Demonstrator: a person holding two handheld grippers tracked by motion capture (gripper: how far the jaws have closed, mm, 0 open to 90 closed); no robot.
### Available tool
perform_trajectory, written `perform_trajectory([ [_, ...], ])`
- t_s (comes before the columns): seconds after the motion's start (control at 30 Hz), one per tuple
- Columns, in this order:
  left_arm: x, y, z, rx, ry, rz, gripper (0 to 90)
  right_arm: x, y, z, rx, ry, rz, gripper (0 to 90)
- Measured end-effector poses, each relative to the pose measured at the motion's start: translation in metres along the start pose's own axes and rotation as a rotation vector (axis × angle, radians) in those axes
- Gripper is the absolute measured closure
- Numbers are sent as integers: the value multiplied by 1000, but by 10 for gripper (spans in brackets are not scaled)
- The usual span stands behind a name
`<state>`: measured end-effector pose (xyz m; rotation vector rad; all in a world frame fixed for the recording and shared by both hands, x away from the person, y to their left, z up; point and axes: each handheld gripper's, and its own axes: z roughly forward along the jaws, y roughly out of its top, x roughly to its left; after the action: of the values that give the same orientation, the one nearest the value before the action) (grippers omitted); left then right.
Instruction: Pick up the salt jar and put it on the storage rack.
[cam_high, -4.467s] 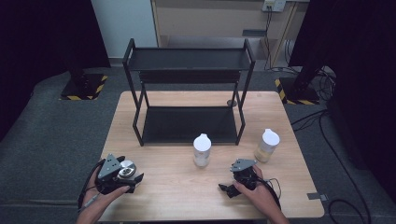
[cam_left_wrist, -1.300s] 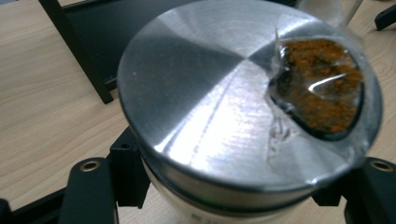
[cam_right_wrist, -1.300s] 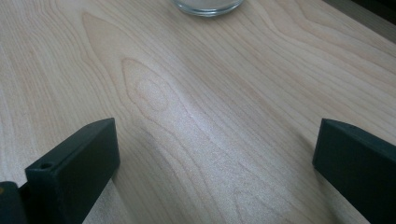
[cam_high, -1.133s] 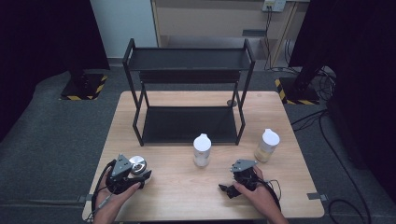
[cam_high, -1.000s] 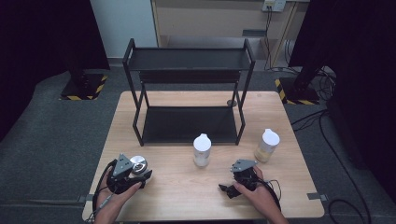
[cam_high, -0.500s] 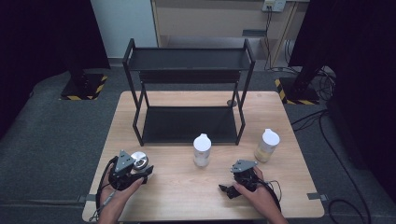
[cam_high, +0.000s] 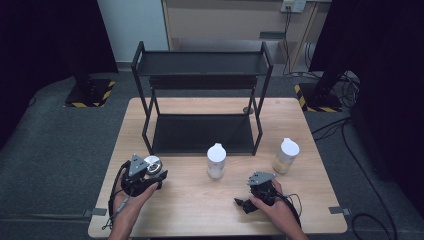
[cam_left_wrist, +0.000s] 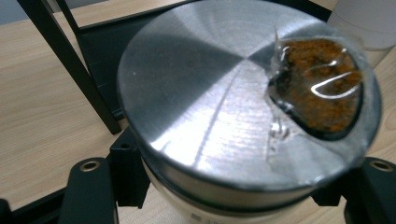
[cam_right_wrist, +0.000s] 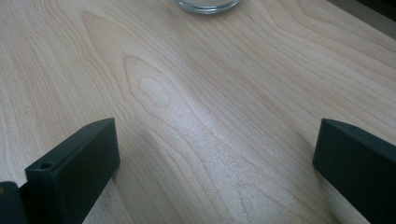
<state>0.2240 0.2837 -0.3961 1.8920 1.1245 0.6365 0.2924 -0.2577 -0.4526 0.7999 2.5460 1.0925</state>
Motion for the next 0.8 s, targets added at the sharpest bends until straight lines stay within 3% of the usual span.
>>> perform_trajectory([
  [0.8, -3, 22, 39, 5, 1, 6, 299, 0, 0, 0, 0, 0, 0, 10],
])
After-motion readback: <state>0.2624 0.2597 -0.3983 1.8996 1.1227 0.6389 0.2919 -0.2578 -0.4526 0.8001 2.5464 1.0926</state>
